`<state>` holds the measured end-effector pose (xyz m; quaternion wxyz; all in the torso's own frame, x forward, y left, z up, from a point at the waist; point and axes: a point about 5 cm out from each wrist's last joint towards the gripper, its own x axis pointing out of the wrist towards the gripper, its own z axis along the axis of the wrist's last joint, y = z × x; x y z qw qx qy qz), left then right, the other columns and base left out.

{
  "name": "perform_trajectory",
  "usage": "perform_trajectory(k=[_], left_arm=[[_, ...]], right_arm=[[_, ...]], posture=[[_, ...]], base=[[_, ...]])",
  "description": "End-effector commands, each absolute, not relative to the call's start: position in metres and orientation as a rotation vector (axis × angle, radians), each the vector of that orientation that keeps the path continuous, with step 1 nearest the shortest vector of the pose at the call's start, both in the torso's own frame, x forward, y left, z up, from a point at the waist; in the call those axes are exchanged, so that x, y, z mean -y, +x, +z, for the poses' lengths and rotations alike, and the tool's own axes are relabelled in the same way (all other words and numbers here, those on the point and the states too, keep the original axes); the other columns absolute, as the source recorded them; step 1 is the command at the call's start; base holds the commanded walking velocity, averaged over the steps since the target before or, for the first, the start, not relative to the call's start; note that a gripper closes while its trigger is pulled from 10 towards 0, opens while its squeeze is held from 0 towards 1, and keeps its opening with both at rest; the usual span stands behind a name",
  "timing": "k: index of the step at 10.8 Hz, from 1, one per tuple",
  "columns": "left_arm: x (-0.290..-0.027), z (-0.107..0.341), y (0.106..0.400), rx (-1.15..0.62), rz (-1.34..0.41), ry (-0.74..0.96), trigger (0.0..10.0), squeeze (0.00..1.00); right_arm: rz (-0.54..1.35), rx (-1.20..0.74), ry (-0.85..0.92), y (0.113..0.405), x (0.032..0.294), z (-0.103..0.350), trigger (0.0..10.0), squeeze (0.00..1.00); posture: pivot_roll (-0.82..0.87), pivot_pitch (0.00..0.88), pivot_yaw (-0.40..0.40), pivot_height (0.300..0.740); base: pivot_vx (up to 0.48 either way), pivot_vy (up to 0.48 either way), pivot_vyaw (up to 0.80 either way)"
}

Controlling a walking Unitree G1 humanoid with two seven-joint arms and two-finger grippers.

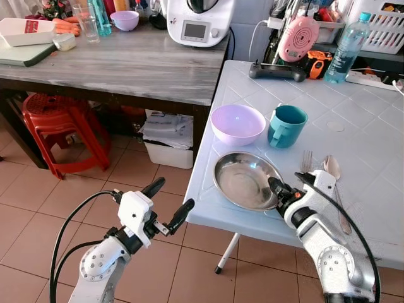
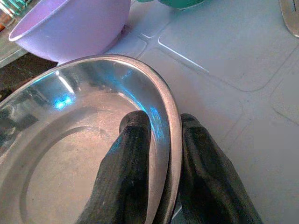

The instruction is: Setting the table

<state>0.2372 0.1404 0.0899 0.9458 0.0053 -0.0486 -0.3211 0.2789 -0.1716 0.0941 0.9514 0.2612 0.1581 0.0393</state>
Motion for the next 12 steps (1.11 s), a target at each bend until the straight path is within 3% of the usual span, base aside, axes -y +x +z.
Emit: perform_trajectory(k=[1,2,3,4,7,10,12], left_arm=[[-0.142,0.093,0.238,0.114,-0.633,0.024,10.0,0.00],[-0.148,0.091,0.245,0.099,-0.547,0.033,10.0,0.00],[-0.152,0.090,0.255,0.078,-0.449,0.034,10.0,0.00],[-0.157,0.091,0.266,0.072,-0.354,0.019,10.0,0.00],[-0.152,0.092,0.275,0.061,-0.360,-0.028,10.0,0.00],[-0.146,0.093,0.280,0.065,-0.355,-0.049,10.0,0.00],[-0.145,0.093,0.282,0.071,-0.351,-0.054,10.0,0.00]], right_arm=[[0.044,-0.375,0.521,0.273,0.170,0.083,0.0,0.00],[0.017,-0.310,0.497,0.274,0.168,0.094,0.0,0.00],[0.012,-0.263,0.476,0.275,0.164,0.103,3.3,0.00],[0.007,-0.194,0.479,0.276,0.159,0.113,10.0,0.00],[-0.037,-0.175,0.441,0.279,0.163,0.116,10.0,0.00],[-0.040,-0.151,0.422,0.278,0.163,0.118,10.0,0.00],[-0.030,-0.132,0.415,0.279,0.162,0.121,10.0,0.00]], posture=[[0.08,0.072,-0.019,0.740],[0.08,0.069,-0.020,0.740],[0.08,0.069,-0.020,0.740],[0.08,0.051,-0.023,0.740],[0.06,0.033,-0.021,0.740],[0.06,0.024,-0.021,0.740],[0.05,0.020,-0.020,0.740]], base=[[0.000,0.000,0.00],[0.000,0.000,0.00],[0.000,0.000,0.00],[0.000,0.000,0.00],[0.000,0.000,-0.19],[0.000,0.304,-0.74],[0.000,0.388,0.00]])
